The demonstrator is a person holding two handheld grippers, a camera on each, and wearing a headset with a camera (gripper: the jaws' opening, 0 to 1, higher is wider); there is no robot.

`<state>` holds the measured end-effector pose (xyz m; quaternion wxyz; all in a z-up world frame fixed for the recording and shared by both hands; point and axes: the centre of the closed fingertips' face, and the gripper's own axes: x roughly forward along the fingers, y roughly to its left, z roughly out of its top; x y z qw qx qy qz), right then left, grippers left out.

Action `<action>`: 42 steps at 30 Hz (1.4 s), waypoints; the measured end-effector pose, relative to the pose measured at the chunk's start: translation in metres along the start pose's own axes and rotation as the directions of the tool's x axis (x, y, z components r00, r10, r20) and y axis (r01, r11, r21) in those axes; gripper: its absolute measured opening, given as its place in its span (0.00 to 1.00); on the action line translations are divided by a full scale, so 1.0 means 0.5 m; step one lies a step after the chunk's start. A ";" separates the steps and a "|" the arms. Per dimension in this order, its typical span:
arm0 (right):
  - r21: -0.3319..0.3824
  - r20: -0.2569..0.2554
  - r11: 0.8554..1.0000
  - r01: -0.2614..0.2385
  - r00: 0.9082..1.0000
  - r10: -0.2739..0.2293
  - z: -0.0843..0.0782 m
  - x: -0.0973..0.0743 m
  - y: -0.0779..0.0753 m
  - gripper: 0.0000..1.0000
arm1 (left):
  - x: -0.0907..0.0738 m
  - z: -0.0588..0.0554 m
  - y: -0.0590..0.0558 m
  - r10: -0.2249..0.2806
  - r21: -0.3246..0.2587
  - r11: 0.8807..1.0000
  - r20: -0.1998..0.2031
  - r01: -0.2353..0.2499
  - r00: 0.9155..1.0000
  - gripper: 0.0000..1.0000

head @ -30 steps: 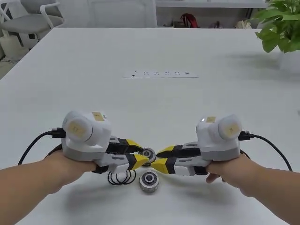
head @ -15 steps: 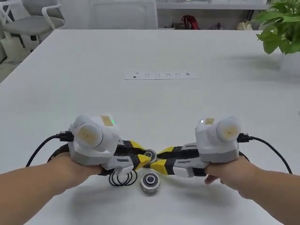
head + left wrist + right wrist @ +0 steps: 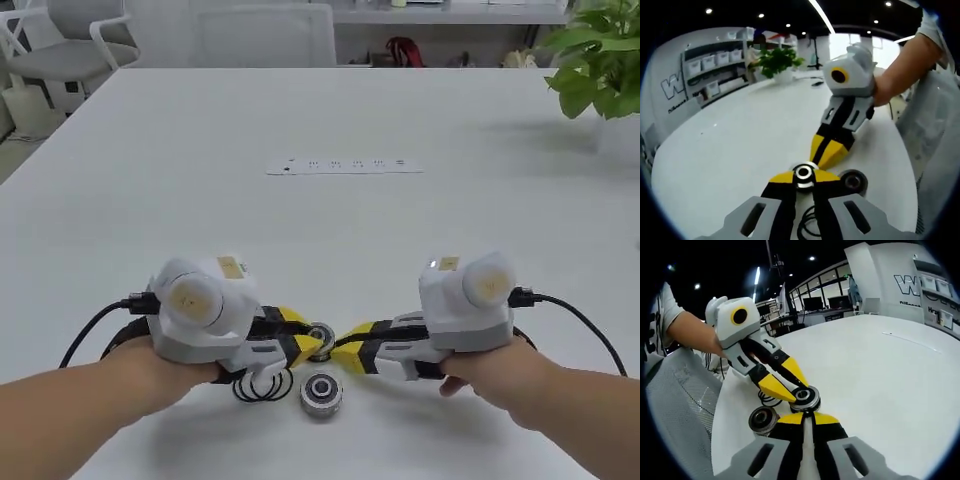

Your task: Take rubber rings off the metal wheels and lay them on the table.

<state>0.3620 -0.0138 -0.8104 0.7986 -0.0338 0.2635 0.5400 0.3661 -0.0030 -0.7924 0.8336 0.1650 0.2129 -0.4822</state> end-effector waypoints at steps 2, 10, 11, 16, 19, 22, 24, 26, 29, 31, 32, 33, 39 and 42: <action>0.018 0.011 1.000 0.001 1.000 -0.001 0.002 -0.002 0.003 0.00 | 0.000 0.000 0.000 0.002 -0.002 1.000 0.000 -0.002 1.000 0.12; 0.174 0.072 0.984 0.026 0.997 -0.039 0.010 -0.015 -0.004 0.00 | 0.000 -0.001 0.001 0.024 -0.005 1.000 -0.006 -0.024 1.000 0.12; 0.219 0.104 0.975 0.038 0.993 -0.063 0.020 -0.019 -0.011 0.00 | 0.000 -0.001 0.001 0.023 -0.010 1.000 -0.006 -0.023 1.000 0.12; 0.277 0.127 0.961 0.024 0.990 -0.062 0.030 -0.018 -0.005 0.00 | 0.000 -0.002 0.000 0.026 -0.017 1.000 -0.009 -0.027 1.000 0.12; 0.271 0.126 0.962 0.024 0.990 -0.060 0.033 -0.019 -0.005 0.00 | 0.000 -0.002 0.000 0.032 -0.022 0.999 -0.009 -0.033 0.999 0.12; 0.256 0.115 0.966 0.031 0.991 -0.062 0.037 -0.016 -0.002 0.00 | 0.000 -0.001 0.001 0.030 -0.022 0.999 -0.018 -0.030 0.999 0.11; 0.260 0.113 0.965 0.026 0.992 -0.057 0.037 -0.017 -0.003 0.00 | 0.000 -0.002 0.001 0.027 -0.014 1.000 -0.025 -0.028 0.999 0.11; 0.272 0.114 0.962 0.020 0.992 -0.053 0.037 -0.016 -0.002 0.00 | 0.000 -0.002 0.001 0.027 -0.012 1.000 -0.029 -0.027 0.999 0.11; 0.242 0.106 0.970 0.018 0.993 -0.044 0.042 -0.014 0.004 0.00 | 0.000 -0.002 0.001 0.031 -0.009 0.999 -0.032 -0.031 0.999 0.11; 0.238 0.103 0.971 0.012 0.994 -0.038 0.043 -0.012 0.006 0.00 | 0.000 -0.002 0.000 0.029 -0.006 1.000 -0.032 -0.029 0.999 0.11; 0.236 0.103 0.972 0.011 0.994 -0.036 0.044 -0.011 0.005 0.00 | 0.000 -0.002 0.000 0.028 -0.006 1.000 -0.032 -0.028 0.999 0.11; 0.232 0.104 0.973 0.007 0.994 -0.032 0.045 -0.011 0.006 0.00 | 0.000 -0.002 0.000 0.027 -0.005 1.000 -0.032 -0.028 0.999 0.11; 0.242 0.110 0.970 -0.009 0.994 -0.018 0.048 -0.011 0.008 0.00 | 0.000 -0.002 -0.001 0.025 0.000 1.000 -0.039 -0.025 0.999 0.11; 0.245 0.115 0.969 -0.021 0.993 -0.007 0.051 -0.011 0.012 0.00 | -0.001 -0.002 -0.002 0.024 0.003 1.000 -0.041 -0.024 0.999 0.11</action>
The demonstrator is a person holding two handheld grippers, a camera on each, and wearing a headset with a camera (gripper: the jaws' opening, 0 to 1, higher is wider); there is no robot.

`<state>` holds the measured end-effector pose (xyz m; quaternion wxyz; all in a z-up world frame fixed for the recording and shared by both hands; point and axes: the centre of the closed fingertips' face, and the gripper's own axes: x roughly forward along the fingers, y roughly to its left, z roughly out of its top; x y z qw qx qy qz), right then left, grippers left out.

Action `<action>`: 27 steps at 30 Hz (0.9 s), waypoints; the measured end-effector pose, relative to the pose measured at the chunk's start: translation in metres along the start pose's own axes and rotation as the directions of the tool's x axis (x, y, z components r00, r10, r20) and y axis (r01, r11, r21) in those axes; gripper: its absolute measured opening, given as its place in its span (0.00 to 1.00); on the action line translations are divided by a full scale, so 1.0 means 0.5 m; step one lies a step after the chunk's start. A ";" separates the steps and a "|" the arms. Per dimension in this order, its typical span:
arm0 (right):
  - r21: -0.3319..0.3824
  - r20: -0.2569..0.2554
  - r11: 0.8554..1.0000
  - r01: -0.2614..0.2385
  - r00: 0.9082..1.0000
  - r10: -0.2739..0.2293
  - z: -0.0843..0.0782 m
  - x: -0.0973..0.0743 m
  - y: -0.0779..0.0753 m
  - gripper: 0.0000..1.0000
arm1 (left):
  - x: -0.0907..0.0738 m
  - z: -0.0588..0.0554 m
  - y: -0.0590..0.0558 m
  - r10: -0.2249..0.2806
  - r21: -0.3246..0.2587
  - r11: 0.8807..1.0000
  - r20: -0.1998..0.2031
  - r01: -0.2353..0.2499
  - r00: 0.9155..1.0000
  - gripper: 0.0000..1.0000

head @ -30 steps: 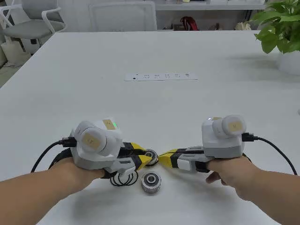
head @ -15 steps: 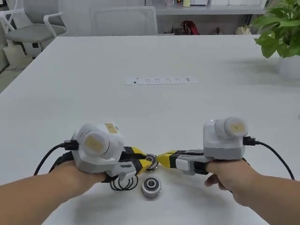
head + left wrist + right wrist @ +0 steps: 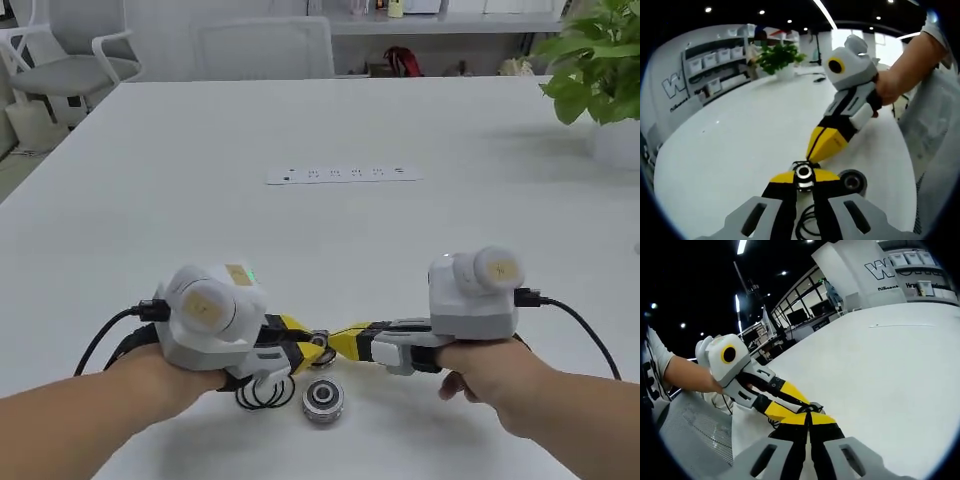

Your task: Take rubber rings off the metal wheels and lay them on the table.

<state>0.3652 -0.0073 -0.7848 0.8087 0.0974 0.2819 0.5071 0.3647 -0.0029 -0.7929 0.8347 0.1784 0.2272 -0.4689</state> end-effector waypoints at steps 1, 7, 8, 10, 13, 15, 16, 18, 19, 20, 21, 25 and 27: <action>0.002 0.001 1.000 -0.007 1.000 0.007 0.001 0.001 0.002 0.00 | 0.000 0.000 0.000 0.000 0.001 1.000 0.000 0.000 1.000 0.11; -0.029 0.007 0.998 -0.062 0.998 0.062 0.010 0.021 0.039 0.00 | 0.000 0.000 0.001 0.005 -0.004 1.000 0.004 -0.005 1.000 0.11; -0.030 0.006 0.998 -0.060 0.998 0.060 0.009 0.021 0.039 0.00 | 0.000 0.000 0.001 0.005 -0.004 1.000 0.004 -0.005 1.000 0.11; -0.039 0.000 0.998 -0.042 0.999 0.042 0.002 0.017 0.025 0.00 | 0.000 0.000 0.000 0.007 -0.007 1.000 0.006 -0.007 1.000 0.11; -0.039 -0.008 0.999 -0.020 1.000 0.020 -0.004 0.010 0.010 0.00 | -0.001 0.000 0.000 0.007 -0.020 1.000 0.012 -0.007 1.000 0.12; -0.045 -0.026 0.999 -0.007 1.000 0.005 -0.011 0.007 0.000 0.00 | -0.001 0.001 0.000 0.005 -0.013 1.000 0.014 -0.005 1.000 0.12; -0.046 -0.028 0.999 -0.005 1.000 0.004 -0.013 0.006 -0.003 0.00 | -0.001 0.001 0.000 0.005 -0.012 1.000 0.017 -0.005 1.000 0.12; -0.031 -0.028 1.000 -0.006 1.000 0.005 -0.015 0.005 -0.007 0.00 | -0.001 0.001 0.001 0.004 -0.018 1.000 0.021 -0.004 1.000 0.13; -0.031 -0.030 0.999 -0.006 1.000 0.005 -0.015 0.006 -0.007 0.00 | -0.001 0.001 0.001 0.002 -0.019 1.000 0.021 -0.002 1.000 0.13; -0.032 -0.030 0.999 -0.007 1.000 0.006 -0.014 0.004 -0.004 0.00 | -0.002 0.001 0.001 0.000 -0.022 1.000 0.021 0.000 1.000 0.13; -0.030 -0.030 1.000 -0.009 1.000 0.008 -0.013 0.007 -0.004 0.00 | -0.002 0.001 0.001 -0.003 -0.026 1.000 0.020 0.004 1.000 0.13; -0.034 -0.031 0.999 -0.009 0.999 0.008 -0.012 0.009 -0.003 0.00 | -0.011 0.005 0.003 -0.017 -0.052 0.998 0.034 0.019 0.999 0.21; -0.030 -0.029 0.999 -0.011 1.000 0.010 -0.010 0.009 -0.002 0.00 | -0.018 0.011 0.001 -0.022 -0.058 0.998 0.049 0.025 0.999 0.22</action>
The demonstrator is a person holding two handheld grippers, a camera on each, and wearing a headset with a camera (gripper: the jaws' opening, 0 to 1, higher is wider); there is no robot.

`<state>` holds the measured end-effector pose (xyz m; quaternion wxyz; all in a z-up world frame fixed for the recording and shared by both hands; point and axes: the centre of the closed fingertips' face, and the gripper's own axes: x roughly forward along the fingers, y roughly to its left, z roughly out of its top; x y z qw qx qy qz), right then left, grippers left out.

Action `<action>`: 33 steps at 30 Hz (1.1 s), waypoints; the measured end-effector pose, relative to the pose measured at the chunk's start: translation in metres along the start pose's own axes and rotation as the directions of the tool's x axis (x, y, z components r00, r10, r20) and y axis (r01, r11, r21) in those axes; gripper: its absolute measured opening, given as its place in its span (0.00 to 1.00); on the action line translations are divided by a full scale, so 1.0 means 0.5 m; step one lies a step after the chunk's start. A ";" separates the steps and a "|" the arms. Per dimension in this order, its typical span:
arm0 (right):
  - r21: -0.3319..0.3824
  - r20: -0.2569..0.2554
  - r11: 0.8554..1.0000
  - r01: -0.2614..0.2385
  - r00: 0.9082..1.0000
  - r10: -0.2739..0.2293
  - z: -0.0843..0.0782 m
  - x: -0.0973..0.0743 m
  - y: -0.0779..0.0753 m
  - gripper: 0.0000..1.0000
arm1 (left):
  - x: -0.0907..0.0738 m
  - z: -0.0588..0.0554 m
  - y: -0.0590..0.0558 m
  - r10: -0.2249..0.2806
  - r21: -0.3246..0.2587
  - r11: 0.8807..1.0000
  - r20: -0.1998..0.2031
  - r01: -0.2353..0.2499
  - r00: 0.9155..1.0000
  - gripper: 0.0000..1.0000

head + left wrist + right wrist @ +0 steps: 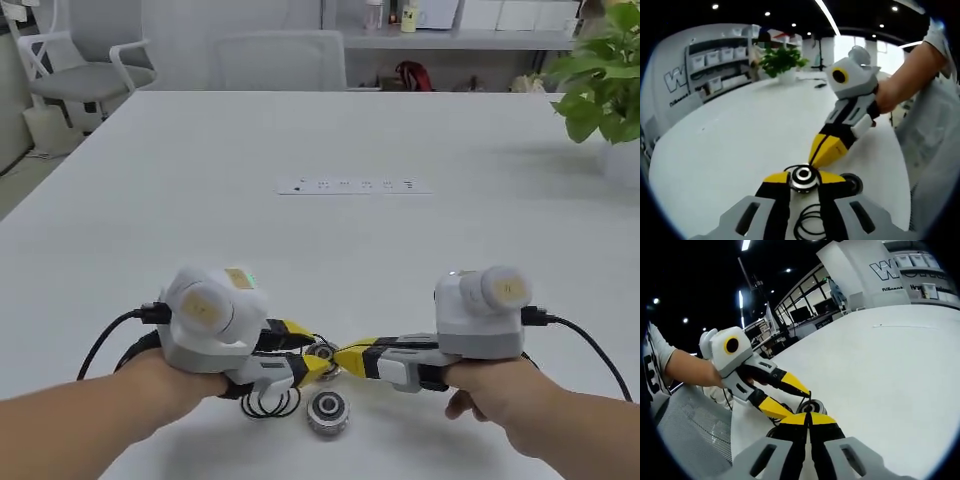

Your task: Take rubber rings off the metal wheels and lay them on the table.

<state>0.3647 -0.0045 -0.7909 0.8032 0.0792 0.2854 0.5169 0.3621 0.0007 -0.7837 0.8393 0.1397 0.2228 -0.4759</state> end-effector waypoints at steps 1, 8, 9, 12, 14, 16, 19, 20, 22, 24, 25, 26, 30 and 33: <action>0.002 0.002 1.000 -0.001 1.000 0.001 0.001 -0.002 0.000 0.00 | -0.003 0.003 -0.002 -0.004 -0.006 1.000 0.007 0.004 1.000 0.22; 0.006 0.003 1.000 -0.008 1.000 0.008 0.004 -0.004 0.006 0.00 | -0.034 0.030 -0.003 -0.010 -0.027 1.000 0.069 0.011 0.998 0.35; 0.006 0.004 1.000 -0.009 1.000 0.009 0.003 -0.005 0.007 0.00 | -0.039 0.033 -0.002 -0.009 -0.027 1.000 0.075 0.011 0.997 0.36; 0.007 0.004 1.000 -0.015 1.000 0.015 0.005 -0.005 0.010 0.00 | -0.056 0.042 -0.001 -0.015 -0.045 0.999 0.101 0.020 0.995 0.40; 0.008 0.006 1.000 -0.019 1.000 0.019 0.006 -0.005 0.012 0.00 | -0.069 0.049 0.000 -0.011 -0.053 0.998 0.120 0.018 0.993 0.42; 0.011 0.012 1.000 -0.024 1.000 0.024 0.010 -0.006 0.016 0.00 | -0.081 0.054 -0.001 -0.013 -0.051 0.998 0.132 0.019 0.991 0.44; 0.014 0.018 0.999 -0.032 0.999 0.031 0.013 -0.006 0.021 0.00 | -0.097 0.054 -0.002 -0.014 -0.055 0.998 0.143 0.022 0.990 0.48; 0.014 0.019 0.999 -0.032 0.999 0.031 0.014 -0.006 0.022 0.00 | -0.101 0.052 -0.001 -0.014 -0.056 0.998 0.143 0.022 0.990 0.49; 0.015 0.024 0.999 -0.036 0.999 0.036 0.016 -0.007 0.025 0.00 | -0.111 0.048 -0.003 -0.009 -0.050 0.999 0.142 0.017 0.990 0.50; 0.015 0.026 0.999 -0.040 0.999 0.040 0.018 -0.006 0.028 0.00 | -0.122 0.045 -0.003 -0.005 -0.060 0.998 0.146 0.014 0.989 0.52; 0.015 0.027 0.999 -0.042 0.999 0.042 0.019 -0.006 0.029 0.00 | -0.126 0.043 -0.003 -0.002 -0.063 0.998 0.146 0.011 0.989 0.53; 0.015 0.028 0.999 -0.045 0.999 0.045 0.020 -0.006 0.031 0.00 | -0.131 0.039 -0.001 0.002 -0.065 0.998 0.145 0.008 0.989 0.54; 0.011 0.026 0.999 -0.052 0.998 0.052 0.021 -0.004 0.035 0.00 | -0.146 0.026 0.006 0.011 -0.069 0.998 0.134 -0.002 0.991 0.57; 0.004 0.023 0.998 -0.062 0.998 0.061 0.023 -0.003 0.044 0.00 | -0.162 0.016 0.015 0.024 -0.076 0.997 0.130 -0.015 0.991 0.58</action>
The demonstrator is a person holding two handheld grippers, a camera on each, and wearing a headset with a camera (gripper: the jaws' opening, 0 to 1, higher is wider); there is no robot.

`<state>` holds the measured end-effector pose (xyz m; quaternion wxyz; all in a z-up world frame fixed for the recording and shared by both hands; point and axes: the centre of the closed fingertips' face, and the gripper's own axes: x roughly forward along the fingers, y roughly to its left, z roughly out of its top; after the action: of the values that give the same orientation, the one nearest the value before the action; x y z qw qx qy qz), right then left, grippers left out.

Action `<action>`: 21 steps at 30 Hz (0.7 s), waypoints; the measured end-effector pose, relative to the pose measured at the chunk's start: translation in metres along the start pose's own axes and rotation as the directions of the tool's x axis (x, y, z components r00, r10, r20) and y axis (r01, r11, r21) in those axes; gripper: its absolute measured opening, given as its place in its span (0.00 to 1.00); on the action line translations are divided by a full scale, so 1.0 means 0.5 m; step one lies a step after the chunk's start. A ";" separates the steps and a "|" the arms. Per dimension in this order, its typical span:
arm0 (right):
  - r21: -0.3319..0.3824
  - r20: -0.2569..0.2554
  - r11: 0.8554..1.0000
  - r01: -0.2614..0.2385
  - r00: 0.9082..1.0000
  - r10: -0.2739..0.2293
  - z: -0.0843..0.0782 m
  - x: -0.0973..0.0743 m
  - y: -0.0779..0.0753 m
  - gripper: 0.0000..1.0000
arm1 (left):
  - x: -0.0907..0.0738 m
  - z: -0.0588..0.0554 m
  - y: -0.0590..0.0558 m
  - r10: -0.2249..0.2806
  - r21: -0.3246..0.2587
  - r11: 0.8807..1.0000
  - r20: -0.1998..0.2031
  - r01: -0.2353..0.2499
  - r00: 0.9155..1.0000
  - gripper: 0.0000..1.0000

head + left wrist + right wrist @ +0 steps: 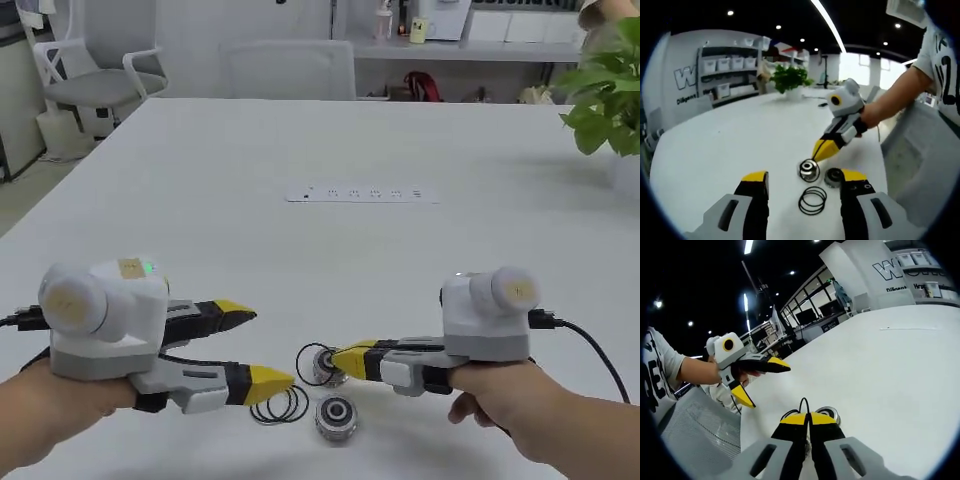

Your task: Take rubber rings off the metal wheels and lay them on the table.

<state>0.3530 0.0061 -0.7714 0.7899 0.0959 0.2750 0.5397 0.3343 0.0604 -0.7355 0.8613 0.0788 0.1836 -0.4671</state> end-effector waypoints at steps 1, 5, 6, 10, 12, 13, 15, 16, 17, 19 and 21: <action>-0.001 0.001 1.000 -0.006 1.000 0.006 0.002 0.001 0.004 0.00 | -0.006 -0.001 0.001 0.004 -0.002 1.000 0.001 -0.004 1.000 0.59; -0.002 0.008 1.000 -0.026 1.000 0.026 0.010 0.007 0.021 0.00 | -0.026 -0.007 0.006 0.020 0.012 1.000 -0.001 -0.020 1.000 0.61; -0.002 0.009 1.000 -0.031 0.999 0.031 0.010 0.008 0.025 0.00 | -0.029 -0.010 0.007 0.021 0.010 1.000 -0.004 -0.021 1.000 0.61; -0.005 0.009 0.999 -0.050 0.999 0.050 0.013 0.015 0.039 0.00 | -0.043 -0.021 0.010 0.030 0.016 0.999 -0.019 -0.030 0.999 0.63; -0.007 0.010 0.998 -0.062 0.998 0.062 0.015 0.019 0.047 0.00 | -0.051 -0.021 0.009 0.035 0.008 0.999 -0.015 -0.035 0.999 0.64; -0.007 0.010 0.998 -0.066 0.998 0.066 0.015 0.020 0.050 0.00 | -0.053 -0.020 0.008 0.035 0.003 0.999 -0.012 -0.035 0.999 0.65; -0.006 0.008 0.997 -0.073 0.997 0.073 0.015 0.023 0.056 0.00 | -0.058 -0.018 0.007 0.038 0.002 0.999 -0.006 -0.038 0.999 0.66; -0.007 0.007 0.997 -0.079 0.997 0.079 0.014 0.025 0.060 0.00 | -0.061 -0.017 0.007 0.038 -0.001 0.999 -0.002 -0.038 0.999 0.67; -0.006 0.005 0.997 -0.083 0.997 0.083 0.013 0.027 0.063 0.00 | -0.063 -0.017 0.006 0.039 -0.005 0.999 0.001 -0.039 0.999 0.67; -0.008 -0.001 0.996 -0.091 0.996 0.091 0.011 0.031 0.071 0.00 | -0.067 -0.018 0.006 0.040 -0.011 0.999 0.004 -0.040 0.999 0.69; -0.010 -0.009 0.995 -0.102 0.995 0.102 0.007 0.035 0.078 0.00 | -0.071 -0.020 0.005 0.040 -0.011 0.999 0.001 -0.040 0.999 0.70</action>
<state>0.3287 0.0381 -0.7568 0.7605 0.1036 0.2702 0.5813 0.3163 0.0923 -0.7310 0.8711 0.0774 0.1838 -0.4487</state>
